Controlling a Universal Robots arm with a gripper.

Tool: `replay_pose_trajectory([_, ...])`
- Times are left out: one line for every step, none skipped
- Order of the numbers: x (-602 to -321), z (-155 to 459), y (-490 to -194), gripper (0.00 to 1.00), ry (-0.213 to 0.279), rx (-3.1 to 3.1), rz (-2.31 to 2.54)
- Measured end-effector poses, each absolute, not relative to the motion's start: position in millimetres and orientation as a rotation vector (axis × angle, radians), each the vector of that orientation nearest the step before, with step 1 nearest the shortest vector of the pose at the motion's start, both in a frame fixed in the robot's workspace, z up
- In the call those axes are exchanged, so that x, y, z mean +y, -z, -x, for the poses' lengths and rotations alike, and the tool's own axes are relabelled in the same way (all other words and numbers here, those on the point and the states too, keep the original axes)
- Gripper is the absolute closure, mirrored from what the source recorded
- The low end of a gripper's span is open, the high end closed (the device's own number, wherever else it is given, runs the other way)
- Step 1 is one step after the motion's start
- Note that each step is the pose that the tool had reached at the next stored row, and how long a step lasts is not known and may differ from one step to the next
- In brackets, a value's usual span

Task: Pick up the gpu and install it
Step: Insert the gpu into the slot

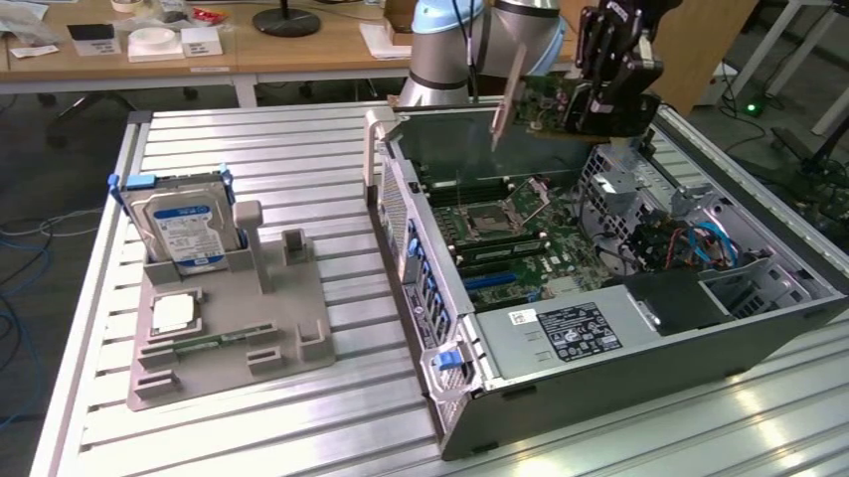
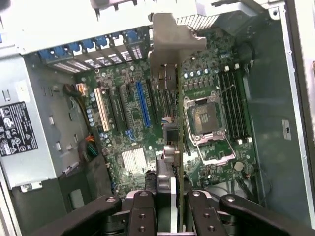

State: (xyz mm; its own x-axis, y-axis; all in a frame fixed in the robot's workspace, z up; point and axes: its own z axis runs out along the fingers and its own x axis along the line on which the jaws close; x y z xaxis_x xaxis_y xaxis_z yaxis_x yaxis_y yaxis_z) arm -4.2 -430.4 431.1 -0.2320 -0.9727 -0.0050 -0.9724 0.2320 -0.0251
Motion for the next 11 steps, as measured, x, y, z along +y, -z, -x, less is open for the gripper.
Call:
replay_pose_trajectory([-430.4,4.3,-430.1,0.72,0.028,2.447,1.934])
replay_pose_trajectory([-430.5,4.3,-429.0,0.72,0.027,2.443,1.937])
replay_pose_trajectory([-430.5,4.4,-428.3,0.72,0.024,2.434,1.945])
replay_pose_trajectory([-430.5,4.4,-427.5,0.72,0.018,2.424,1.953])
replay_pose_trajectory([-430.5,4.5,-426.1,0.72,0.015,2.411,1.965])
replay_pose_trajectory([-431.1,4.8,-424.8,0.72,0.011,2.405,1.971])
replay_pose_trajectory([-431.8,5.4,-423.7,0.72,0.007,2.400,1.973])
replay_pose_trajectory([-432.0,5.4,-422.5,0.72,0.001,2.394,1.975])
replay_pose_trajectory([-431.9,5.5,-420.7,0.72,-0.001,2.385,1.985])
replay_pose_trajectory([-431.9,5.5,-419.0,0.72,-0.001,2.371,2.002])
replay_pose_trajectory([-431.9,5.6,-417.2,0.72,-0.002,2.354,2.021])
